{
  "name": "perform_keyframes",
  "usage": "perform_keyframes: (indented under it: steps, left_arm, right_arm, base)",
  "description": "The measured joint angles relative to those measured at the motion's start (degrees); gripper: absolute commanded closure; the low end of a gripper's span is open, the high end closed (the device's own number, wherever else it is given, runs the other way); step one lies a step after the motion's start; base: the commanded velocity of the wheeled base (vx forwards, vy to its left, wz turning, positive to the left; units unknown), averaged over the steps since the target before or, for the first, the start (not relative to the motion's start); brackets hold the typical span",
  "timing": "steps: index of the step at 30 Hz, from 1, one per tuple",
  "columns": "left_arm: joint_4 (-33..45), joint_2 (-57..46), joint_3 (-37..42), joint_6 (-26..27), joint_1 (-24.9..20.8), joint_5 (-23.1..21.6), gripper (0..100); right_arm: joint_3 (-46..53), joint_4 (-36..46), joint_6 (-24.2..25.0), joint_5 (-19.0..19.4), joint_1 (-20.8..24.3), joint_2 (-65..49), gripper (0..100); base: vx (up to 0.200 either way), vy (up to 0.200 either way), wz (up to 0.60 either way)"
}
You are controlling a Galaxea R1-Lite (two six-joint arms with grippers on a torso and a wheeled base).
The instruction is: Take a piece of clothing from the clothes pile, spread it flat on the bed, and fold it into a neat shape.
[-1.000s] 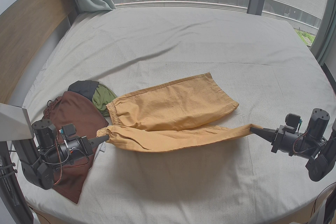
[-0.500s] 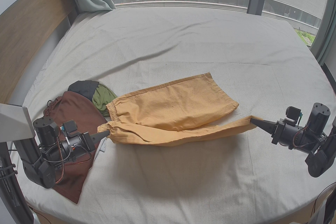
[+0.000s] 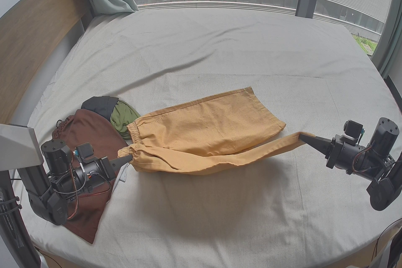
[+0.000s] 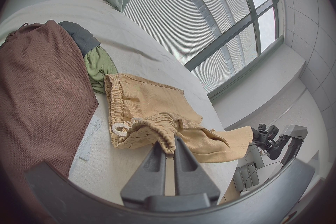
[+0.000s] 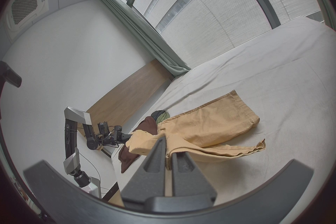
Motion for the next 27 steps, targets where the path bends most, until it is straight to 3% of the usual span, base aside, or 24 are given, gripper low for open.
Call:
perform_keyframes:
  steps: [13, 27]
  left_arm:
    - [0.0, 0.3, -0.7, 0.0, 0.1, 0.2, 100]
    - [0.1, 0.1, -2.6, -2.5, -0.9, 3.6, 100]
  right_arm:
    - [-3.1, 0.1, 2.5, 0.0, -0.2, -0.8, 100]
    - [-14.4, 5.3, 5.2, 0.0, -1.3, 3.1, 100]
  base:
    - [0.000, 0.000, 0.00]
    - [0.000, 0.000, 0.00]
